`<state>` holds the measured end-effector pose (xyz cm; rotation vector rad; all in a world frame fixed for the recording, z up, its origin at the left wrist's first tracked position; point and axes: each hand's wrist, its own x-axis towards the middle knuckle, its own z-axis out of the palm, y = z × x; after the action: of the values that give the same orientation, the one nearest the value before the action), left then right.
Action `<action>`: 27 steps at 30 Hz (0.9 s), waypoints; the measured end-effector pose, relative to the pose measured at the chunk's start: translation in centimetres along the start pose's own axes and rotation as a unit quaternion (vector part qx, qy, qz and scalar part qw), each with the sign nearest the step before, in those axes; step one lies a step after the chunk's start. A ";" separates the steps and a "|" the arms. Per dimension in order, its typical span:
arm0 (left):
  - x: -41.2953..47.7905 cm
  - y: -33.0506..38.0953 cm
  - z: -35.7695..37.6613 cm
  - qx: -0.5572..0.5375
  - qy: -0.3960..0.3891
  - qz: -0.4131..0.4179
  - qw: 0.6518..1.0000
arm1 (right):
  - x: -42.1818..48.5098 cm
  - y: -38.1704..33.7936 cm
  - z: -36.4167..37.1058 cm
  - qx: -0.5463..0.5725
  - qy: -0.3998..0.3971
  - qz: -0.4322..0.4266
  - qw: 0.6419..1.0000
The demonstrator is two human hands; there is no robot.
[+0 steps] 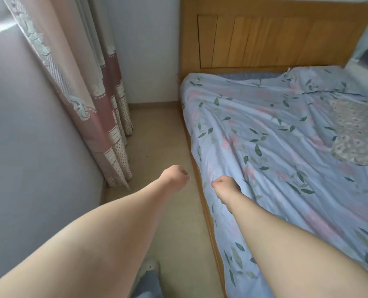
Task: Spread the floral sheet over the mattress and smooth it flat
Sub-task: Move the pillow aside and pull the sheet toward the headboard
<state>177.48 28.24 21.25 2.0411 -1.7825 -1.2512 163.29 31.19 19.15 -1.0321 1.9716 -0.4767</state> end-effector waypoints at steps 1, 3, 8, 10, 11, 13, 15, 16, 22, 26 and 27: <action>1.9 0.6 -1.2 0.008 -0.003 0.006 1.000 | 1.4 -1.5 0.1 0.017 0.008 0.003 1.000; 5.2 2.2 -3.3 0.031 -0.008 0.018 0.999 | 3.9 -4.3 0.3 0.041 0.020 0.004 0.999; 11.9 7.4 -5.1 0.120 -0.056 0.075 0.988 | 8.7 -7.6 -1.3 0.078 0.041 0.053 0.995; 14.5 9.9 -5.1 0.136 -0.081 0.099 0.982 | 11.4 -8.3 -3.0 0.095 0.061 0.081 0.990; 16.3 11.8 -5.2 0.147 -0.092 0.117 0.978 | 13.6 -9.0 -4.4 0.104 0.080 0.090 0.987; 19.5 15.2 -5.4 0.165 -0.105 0.147 0.970 | 17.6 -10.4 -7.0 0.119 0.112 0.085 0.983; 22.1 18.4 -5.7 0.188 -0.108 0.165 0.962 | 20.9 -11.8 -9.5 0.115 0.135 0.071 0.982; 23.7 20.2 -5.8 0.190 -0.105 0.173 0.961 | 22.6 -12.6 -10.8 0.109 0.143 0.069 0.981; 32.4 28.3 -6.7 0.140 -0.113 0.193 0.965 | 31.5 -15.8 -16.1 0.060 0.154 0.096 0.981; 39.1 31.4 -7.6 0.144 -0.118 0.183 0.965 | 37.5 -18.2 -18.2 0.064 0.160 0.104 0.980; 41.6 32.5 -8.0 0.143 -0.124 0.185 0.964 | 39.9 -19.0 -18.8 0.067 0.169 0.108 0.977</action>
<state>156.08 -20.45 26.17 1.6096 -2.4490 -1.2332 144.90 -13.06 22.14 -0.6750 2.2835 -0.6880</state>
